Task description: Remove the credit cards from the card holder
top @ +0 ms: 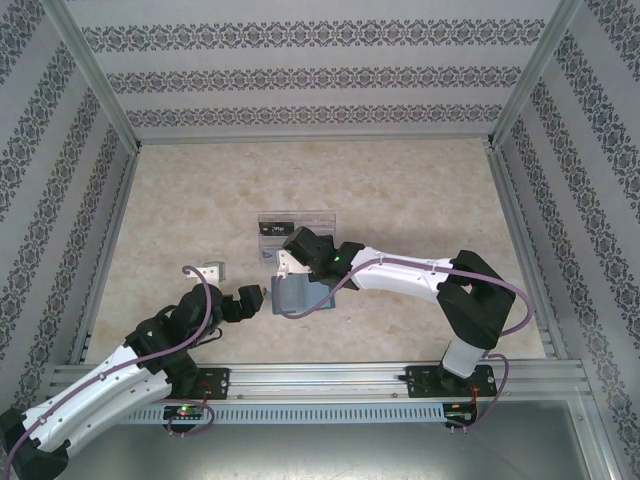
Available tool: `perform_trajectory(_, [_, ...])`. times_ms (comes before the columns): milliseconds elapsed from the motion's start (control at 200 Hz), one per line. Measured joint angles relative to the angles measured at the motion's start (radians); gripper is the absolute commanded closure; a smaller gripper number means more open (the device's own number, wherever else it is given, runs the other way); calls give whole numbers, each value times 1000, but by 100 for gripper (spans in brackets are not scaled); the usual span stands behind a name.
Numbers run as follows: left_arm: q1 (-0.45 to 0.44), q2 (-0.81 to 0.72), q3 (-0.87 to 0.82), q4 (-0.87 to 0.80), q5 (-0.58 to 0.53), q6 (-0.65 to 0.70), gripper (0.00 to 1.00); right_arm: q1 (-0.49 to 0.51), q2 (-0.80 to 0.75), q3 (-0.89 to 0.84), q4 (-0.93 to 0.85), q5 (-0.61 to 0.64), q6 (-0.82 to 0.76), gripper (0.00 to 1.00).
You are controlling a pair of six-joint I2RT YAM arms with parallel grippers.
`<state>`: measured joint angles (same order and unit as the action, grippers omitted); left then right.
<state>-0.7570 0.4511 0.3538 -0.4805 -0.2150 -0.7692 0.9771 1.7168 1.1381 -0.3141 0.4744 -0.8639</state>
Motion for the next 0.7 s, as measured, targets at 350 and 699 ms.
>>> perform_trajectory(350, [0,-2,-2,-3,0,0,0,0,0,58,-35,1,27,100])
perform_trajectory(699, [0,-6,-7,-4,0,0,0,-38,20,60,-45,-5,61,100])
